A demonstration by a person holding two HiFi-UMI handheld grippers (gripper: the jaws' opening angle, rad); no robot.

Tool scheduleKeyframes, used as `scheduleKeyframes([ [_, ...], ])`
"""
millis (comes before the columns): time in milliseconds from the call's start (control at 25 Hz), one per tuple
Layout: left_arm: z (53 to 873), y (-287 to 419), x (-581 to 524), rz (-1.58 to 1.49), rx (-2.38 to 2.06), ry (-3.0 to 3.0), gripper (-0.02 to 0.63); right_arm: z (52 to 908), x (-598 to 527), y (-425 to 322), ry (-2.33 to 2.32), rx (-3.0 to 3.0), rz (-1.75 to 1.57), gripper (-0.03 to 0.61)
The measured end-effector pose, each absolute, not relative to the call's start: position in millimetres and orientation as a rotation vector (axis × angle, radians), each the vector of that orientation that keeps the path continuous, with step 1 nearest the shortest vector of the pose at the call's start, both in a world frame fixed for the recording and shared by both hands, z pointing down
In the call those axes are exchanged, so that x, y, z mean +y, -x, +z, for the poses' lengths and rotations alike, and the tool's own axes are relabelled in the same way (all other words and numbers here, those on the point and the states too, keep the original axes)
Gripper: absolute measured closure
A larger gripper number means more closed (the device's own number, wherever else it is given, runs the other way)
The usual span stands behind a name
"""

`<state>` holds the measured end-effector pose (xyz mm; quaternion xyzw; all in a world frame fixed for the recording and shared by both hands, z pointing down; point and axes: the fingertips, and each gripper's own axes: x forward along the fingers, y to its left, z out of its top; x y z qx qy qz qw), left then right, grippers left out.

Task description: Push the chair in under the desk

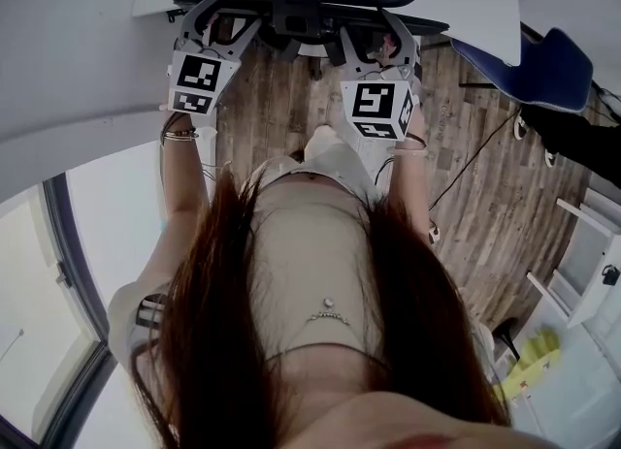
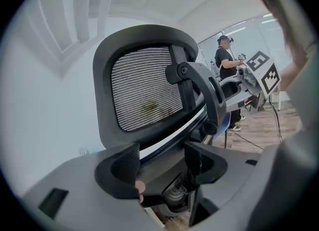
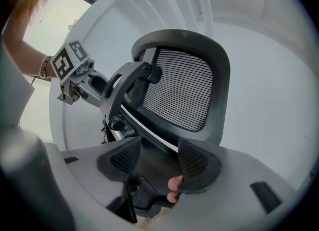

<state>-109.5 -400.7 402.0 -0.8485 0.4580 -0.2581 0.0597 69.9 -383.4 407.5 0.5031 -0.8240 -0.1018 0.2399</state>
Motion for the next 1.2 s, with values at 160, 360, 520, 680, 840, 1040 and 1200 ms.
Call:
scheduleKeyframes([
  [160, 394, 110, -396, -0.699, 1.436, 2.601, 0.334, 407, -378, -73, -1.386, -2.263, -0.249, 0.328],
  [360, 390, 111, -387, -0.684, 1.458, 2.596, 0.336, 408, -368, -77, -1.403, -2.245, -0.245, 0.344],
  [520, 387, 108, -377, -0.672, 1.459, 2.603, 0.345, 406, -360, -79, -1.420, -2.239, -0.245, 0.357],
  [680, 383, 106, -364, -0.635, 1.455, 2.614, 0.367, 399, -348, -82, -1.449, -2.240, -0.237, 0.372],
  [840, 383, 106, -349, -0.624, 1.454, 2.622, 0.384, 396, -333, -84, -1.481, -2.228, -0.227, 0.398],
  [1040, 381, 108, -329, -0.597, 1.465, 2.625, 0.433, 394, -313, -83, -1.506, -2.209, -0.225, 0.427],
  [1200, 380, 111, -316, -0.576, 1.471, 2.630, 0.462, 389, -299, -82, -1.538, -2.193, -0.236, 0.461],
])
